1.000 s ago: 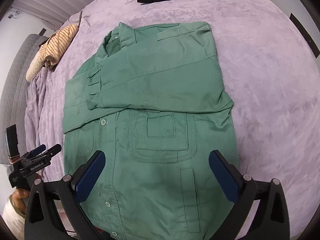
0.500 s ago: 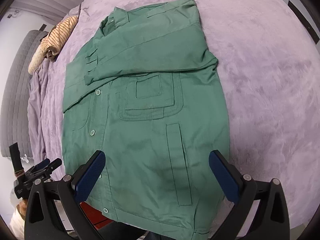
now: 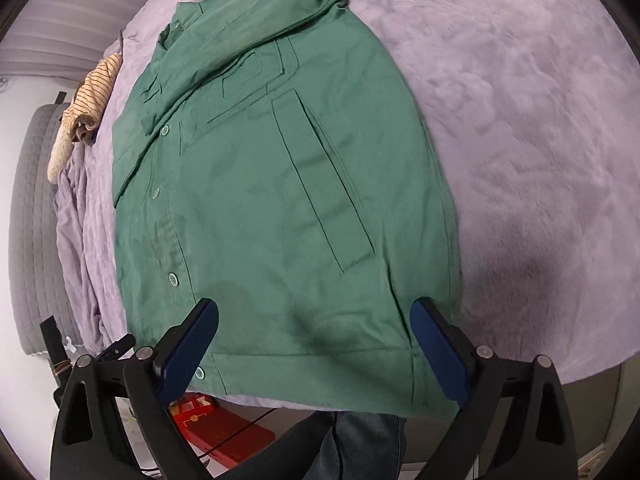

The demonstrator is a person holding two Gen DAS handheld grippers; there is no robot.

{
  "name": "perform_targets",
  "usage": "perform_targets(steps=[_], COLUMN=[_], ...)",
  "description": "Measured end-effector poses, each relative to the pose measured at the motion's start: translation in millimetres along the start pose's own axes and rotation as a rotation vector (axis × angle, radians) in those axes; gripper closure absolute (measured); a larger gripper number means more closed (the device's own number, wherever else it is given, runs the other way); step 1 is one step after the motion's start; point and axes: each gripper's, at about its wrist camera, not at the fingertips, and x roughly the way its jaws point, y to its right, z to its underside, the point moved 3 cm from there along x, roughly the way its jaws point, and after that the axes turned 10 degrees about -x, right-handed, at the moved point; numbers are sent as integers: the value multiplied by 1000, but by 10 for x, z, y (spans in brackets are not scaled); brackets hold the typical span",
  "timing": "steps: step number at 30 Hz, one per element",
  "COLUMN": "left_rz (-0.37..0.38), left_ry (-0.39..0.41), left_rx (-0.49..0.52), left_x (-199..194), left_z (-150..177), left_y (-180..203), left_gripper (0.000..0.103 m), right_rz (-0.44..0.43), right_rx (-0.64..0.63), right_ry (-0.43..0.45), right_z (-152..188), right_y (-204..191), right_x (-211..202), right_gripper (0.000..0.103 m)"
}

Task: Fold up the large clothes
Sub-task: 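Move both open tools down to the jacket hem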

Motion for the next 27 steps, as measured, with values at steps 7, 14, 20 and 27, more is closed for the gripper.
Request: perform_targets(steps=[7,14,20,27], left_rz=[20,108,113,140], left_ry=[-22,-88,-100,-99], left_rx=[-57,-73,-29,-17], left_x=[143,371,483,482], left_z=[105,157,202,209], left_y=[-397,-481,-324,-251], left_gripper=[3,3,3,3], right_rz=[89,-10,-32,-243], right_rx=[99,261,261,211], right_ry=[61,56,31,75], right_z=[297,505,527,447], right_y=[351,684,583,238], right_x=[-165,-16,159,137], right_gripper=[9,8,7,8])
